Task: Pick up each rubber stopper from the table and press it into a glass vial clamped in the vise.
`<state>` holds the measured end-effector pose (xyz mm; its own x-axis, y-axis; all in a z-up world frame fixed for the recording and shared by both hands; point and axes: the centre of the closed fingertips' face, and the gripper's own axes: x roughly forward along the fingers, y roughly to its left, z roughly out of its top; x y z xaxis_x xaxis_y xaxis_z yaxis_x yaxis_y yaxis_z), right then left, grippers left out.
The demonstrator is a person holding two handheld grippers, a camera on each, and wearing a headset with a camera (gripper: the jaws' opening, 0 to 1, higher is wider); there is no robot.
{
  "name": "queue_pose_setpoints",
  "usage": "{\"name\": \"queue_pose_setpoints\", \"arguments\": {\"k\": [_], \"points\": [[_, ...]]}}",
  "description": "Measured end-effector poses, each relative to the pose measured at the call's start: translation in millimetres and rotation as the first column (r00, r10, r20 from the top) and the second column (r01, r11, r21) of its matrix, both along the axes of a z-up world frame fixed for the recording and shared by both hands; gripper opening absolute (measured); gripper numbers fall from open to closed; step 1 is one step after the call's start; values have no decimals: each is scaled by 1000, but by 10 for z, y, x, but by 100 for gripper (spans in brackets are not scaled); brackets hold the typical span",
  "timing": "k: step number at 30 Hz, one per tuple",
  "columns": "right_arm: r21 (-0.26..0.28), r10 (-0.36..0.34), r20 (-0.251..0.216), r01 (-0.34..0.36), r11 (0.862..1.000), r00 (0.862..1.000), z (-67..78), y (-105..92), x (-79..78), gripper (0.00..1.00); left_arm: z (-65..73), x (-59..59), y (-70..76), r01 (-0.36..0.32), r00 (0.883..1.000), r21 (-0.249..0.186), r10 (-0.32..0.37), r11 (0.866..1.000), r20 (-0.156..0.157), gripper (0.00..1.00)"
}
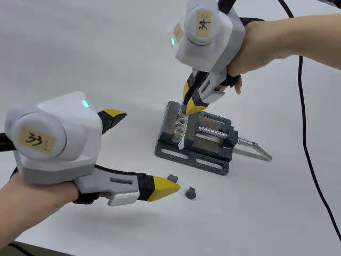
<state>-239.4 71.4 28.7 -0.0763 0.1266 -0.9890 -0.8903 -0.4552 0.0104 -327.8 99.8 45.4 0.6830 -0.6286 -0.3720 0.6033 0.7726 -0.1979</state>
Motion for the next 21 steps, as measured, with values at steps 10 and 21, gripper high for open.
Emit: {"name": "queue_pose_setpoints", "arguments": {"k": [10, 21], "points": [[147, 2, 0, -2, 989, 1000, 21, -31, -20, 3, 6, -10, 11, -5, 1000, -8, 5, 1000, 3, 99], [217, -51, 17, 46, 975, 999, 18, -58, -9, 3, 12, -24, -8, -2, 1000, -6, 2, 1000, 1, 99]]}}
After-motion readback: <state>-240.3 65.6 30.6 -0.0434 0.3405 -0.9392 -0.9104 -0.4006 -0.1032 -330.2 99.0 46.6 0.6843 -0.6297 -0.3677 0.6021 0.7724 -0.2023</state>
